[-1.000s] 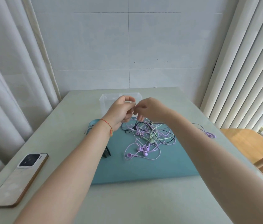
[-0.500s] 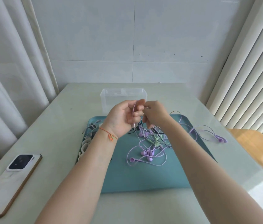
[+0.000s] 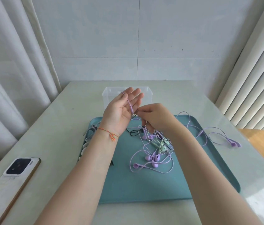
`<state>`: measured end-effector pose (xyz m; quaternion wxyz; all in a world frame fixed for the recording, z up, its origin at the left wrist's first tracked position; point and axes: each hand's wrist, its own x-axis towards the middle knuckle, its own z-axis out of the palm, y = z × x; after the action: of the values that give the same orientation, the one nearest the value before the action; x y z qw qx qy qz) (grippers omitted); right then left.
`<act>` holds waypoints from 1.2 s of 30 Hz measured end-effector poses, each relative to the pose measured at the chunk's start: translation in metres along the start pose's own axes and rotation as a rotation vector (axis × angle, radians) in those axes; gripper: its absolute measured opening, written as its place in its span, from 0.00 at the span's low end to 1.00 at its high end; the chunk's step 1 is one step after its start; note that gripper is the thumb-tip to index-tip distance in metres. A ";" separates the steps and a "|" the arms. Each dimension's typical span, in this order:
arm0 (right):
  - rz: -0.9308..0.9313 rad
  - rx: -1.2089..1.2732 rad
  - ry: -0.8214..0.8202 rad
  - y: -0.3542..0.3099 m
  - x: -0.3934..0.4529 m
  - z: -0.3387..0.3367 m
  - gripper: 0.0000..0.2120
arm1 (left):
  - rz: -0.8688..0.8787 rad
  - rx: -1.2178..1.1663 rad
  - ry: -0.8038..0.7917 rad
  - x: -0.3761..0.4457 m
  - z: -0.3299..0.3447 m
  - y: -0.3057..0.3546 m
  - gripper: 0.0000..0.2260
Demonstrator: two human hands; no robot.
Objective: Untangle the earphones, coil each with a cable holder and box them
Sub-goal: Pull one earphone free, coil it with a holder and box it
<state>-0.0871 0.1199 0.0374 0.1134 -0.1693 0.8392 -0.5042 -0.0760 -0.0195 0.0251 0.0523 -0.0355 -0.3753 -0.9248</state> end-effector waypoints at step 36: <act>-0.170 -0.226 0.067 -0.003 0.000 0.012 0.10 | -0.032 -0.227 0.133 -0.002 0.000 0.015 0.12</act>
<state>-0.0822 0.1086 0.0343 0.0225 -0.2344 0.8766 -0.4197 -0.0719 -0.0302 0.0350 0.0580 0.0263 -0.2645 -0.9623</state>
